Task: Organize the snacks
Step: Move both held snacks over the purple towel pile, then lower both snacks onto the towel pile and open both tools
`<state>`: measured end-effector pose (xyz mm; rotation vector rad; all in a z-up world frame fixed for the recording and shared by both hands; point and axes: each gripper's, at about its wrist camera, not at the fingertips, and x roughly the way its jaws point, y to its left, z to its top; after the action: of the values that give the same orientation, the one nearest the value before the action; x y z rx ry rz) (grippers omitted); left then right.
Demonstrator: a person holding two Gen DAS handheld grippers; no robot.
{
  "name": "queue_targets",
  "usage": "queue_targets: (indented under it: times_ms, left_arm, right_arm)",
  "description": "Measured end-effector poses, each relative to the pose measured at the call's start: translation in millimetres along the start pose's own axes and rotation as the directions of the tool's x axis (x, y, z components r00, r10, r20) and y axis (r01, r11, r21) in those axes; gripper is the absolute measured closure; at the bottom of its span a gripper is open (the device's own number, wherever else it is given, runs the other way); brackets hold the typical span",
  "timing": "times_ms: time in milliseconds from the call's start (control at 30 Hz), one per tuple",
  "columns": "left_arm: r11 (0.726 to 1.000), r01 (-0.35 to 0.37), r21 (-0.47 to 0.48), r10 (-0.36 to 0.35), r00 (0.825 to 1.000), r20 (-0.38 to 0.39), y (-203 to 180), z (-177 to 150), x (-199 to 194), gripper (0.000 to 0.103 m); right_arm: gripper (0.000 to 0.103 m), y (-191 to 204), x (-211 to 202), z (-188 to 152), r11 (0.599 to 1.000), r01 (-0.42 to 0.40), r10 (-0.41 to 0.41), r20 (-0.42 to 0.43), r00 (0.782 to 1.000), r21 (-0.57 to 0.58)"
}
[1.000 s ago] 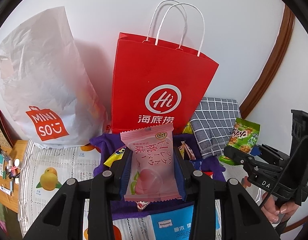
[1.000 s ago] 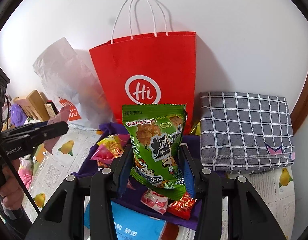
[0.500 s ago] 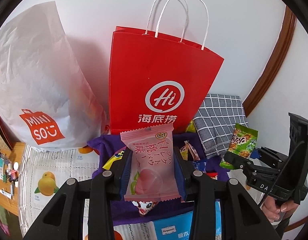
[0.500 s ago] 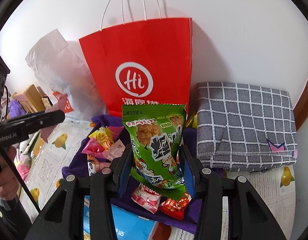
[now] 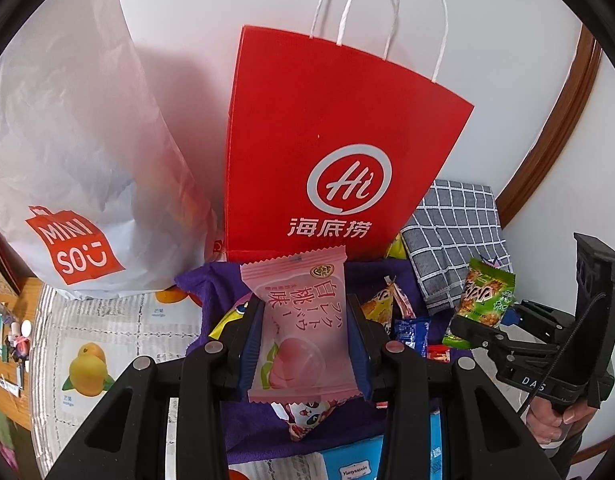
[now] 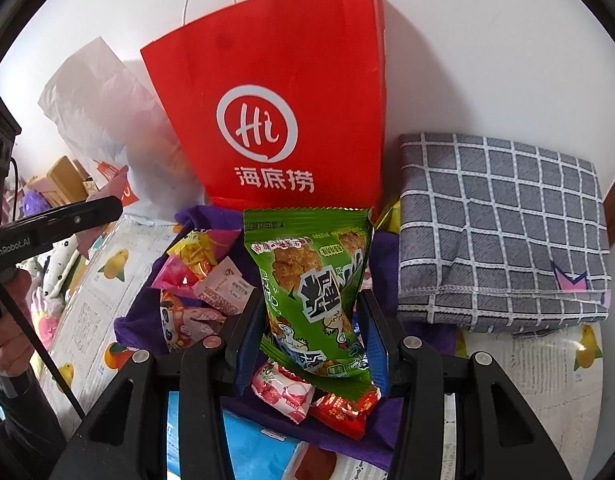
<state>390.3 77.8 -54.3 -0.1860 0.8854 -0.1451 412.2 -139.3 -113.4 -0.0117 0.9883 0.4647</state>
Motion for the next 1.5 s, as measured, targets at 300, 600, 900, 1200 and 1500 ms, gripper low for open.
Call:
queue_targets:
  times_ms: [300, 600, 900, 1200, 1500]
  left_arm:
    - [1.000, 0.011, 0.002, -0.011, 0.999, -0.034, -4, -4, 13, 0.067]
    - [1.000, 0.017, 0.011, -0.016, 0.996, -0.084, -11, -11, 32, 0.067]
    - [1.000, 0.007, 0.022, -0.004, 0.992, -0.124, -15, -17, 47, 0.067]
    - [0.999, 0.012, 0.032, -0.006, 0.985, -0.175, -21, -23, 63, 0.067]
    - [0.999, 0.034, 0.007, -0.032, 0.975, -0.222, -20, -28, 76, 0.067]
  right_arm:
    - [0.057, 6, 25, -6, 0.999, -0.035, 0.034, -0.066, 0.997, -0.005]
    - [0.057, 16, 49, -13, 0.999, -0.032, 0.027, -0.136, 0.990, -0.038]
    - [0.057, 17, 62, -16, 0.998, -0.017, 0.008, -0.172, 0.985, -0.053]
    - [0.057, 21, 74, -21, 0.997, -0.001, -0.015, -0.205, 0.979, -0.074]
    - [0.057, 30, 88, -22, 0.996, 0.019, -0.038, -0.227, 0.973, -0.089]
